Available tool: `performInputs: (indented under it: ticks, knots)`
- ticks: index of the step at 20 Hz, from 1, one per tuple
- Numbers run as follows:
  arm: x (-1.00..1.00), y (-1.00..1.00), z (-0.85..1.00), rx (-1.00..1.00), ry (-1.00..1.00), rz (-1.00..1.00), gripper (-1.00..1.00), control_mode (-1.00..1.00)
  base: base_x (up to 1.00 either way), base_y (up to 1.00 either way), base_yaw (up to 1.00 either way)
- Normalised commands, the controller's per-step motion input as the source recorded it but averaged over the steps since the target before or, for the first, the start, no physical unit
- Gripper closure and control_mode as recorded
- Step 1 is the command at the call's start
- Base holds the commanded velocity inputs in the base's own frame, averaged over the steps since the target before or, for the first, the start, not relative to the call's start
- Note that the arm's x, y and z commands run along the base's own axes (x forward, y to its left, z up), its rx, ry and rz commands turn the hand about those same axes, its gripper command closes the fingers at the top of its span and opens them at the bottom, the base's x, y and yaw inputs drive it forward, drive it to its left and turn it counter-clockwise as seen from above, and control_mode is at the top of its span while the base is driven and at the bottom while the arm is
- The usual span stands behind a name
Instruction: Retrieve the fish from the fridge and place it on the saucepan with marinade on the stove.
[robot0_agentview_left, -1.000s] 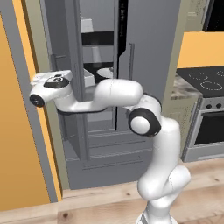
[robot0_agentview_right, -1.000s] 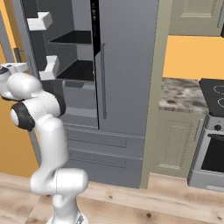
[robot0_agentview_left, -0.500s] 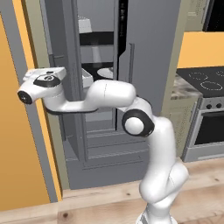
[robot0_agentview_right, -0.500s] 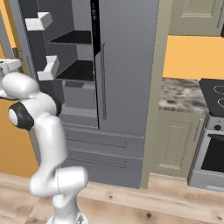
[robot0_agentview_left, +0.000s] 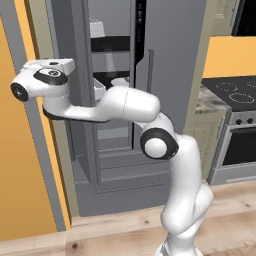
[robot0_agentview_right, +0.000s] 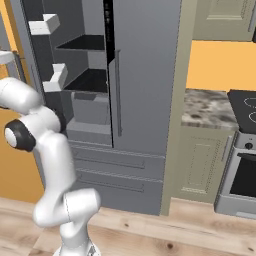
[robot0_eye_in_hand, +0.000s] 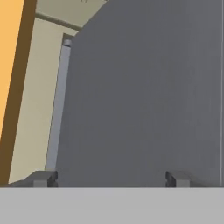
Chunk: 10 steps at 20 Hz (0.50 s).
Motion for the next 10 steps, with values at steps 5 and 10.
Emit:
performInputs:
  ticks: [5,10]
  knots:
    - [-0.97,-0.40,0.64,0.10,0.03,0.00,-1.00,-1.00,0.00,0.00,0.00]
    - [-1.00,-0.93,0.32,0.13,0.04,0.00,-1.00,-1.00,0.00,0.00,0.00]
